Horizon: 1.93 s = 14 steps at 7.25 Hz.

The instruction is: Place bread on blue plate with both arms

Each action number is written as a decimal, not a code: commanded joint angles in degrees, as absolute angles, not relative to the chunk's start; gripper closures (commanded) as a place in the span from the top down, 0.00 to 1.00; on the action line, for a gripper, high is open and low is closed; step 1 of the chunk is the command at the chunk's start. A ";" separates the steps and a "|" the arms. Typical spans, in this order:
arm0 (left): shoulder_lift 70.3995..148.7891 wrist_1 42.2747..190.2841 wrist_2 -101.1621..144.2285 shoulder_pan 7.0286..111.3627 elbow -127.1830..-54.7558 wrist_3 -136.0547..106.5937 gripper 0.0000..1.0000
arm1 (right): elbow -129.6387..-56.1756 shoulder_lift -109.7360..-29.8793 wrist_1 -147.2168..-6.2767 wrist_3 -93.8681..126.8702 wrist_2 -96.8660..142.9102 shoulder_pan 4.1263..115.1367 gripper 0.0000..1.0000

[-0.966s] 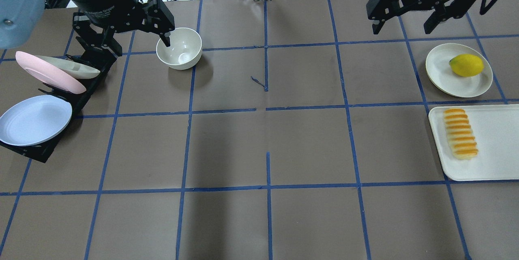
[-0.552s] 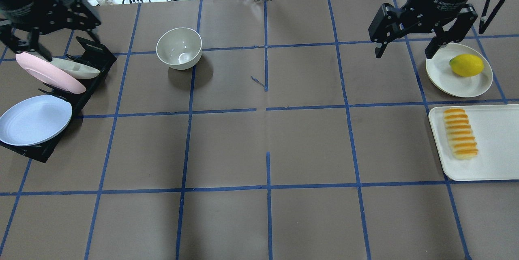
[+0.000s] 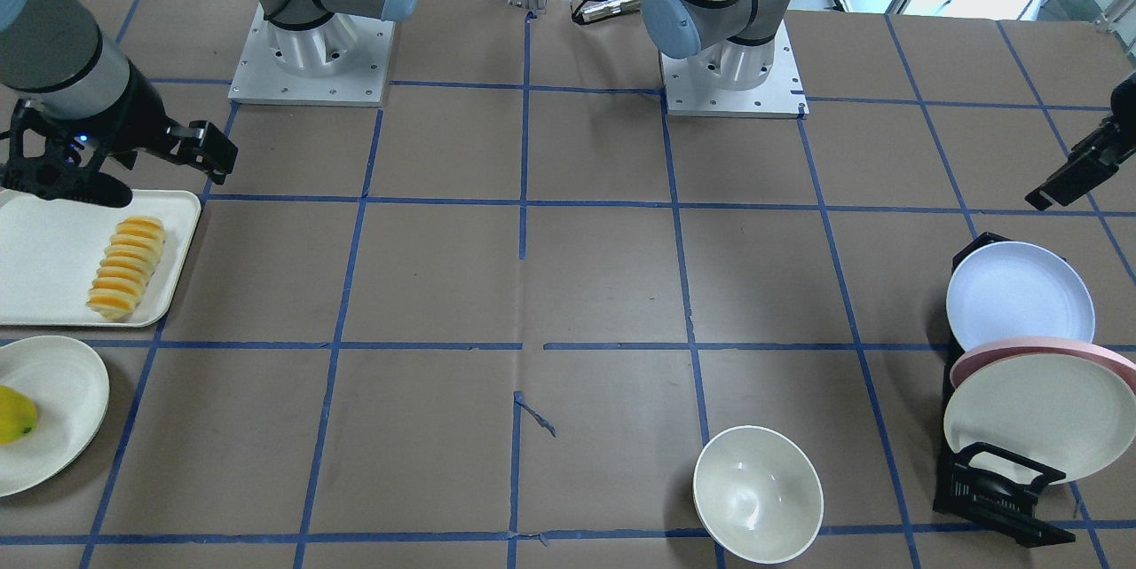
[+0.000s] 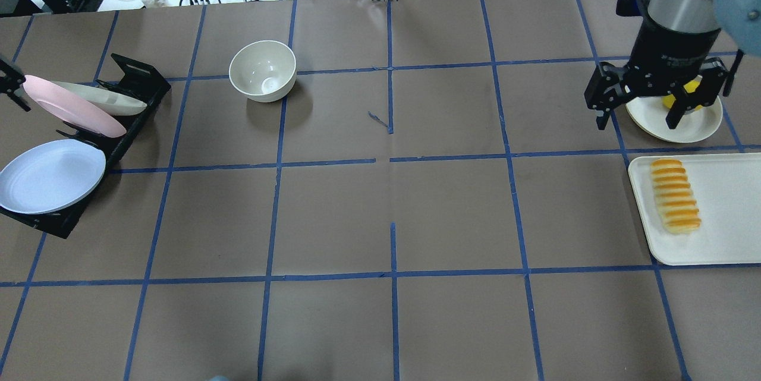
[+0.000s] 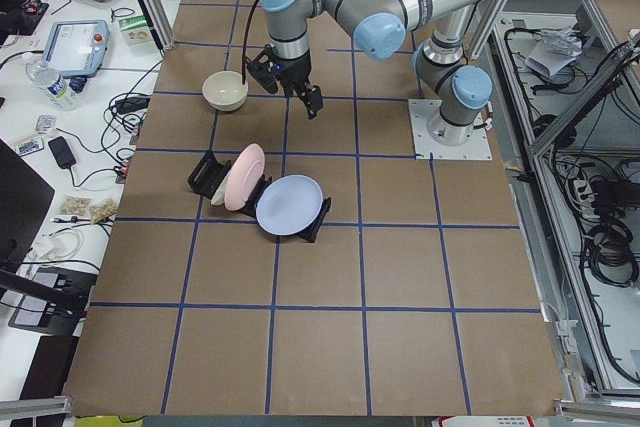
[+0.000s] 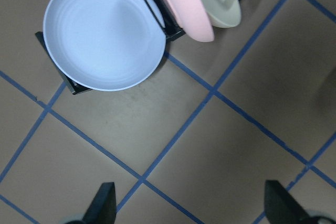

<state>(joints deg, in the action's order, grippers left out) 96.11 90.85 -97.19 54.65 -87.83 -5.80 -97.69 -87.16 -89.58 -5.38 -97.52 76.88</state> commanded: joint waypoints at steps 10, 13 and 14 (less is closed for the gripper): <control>113.47 66.80 -101.69 43.15 -95.62 0.36 0.37 | -118.56 -74.71 -128.50 -31.46 -89.85 55.11 1.00; 114.08 66.80 -101.51 43.24 -95.54 0.26 0.07 | -118.65 -74.70 -127.27 -31.55 -89.83 55.11 0.55; 114.08 66.88 -101.43 43.16 -95.54 0.18 0.00 | -118.57 -74.71 -127.27 -31.73 -90.09 55.11 0.37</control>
<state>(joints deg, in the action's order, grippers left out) 113.93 66.81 -101.49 43.19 -95.57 0.25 -118.64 -74.57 -127.48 -31.59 -89.98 55.11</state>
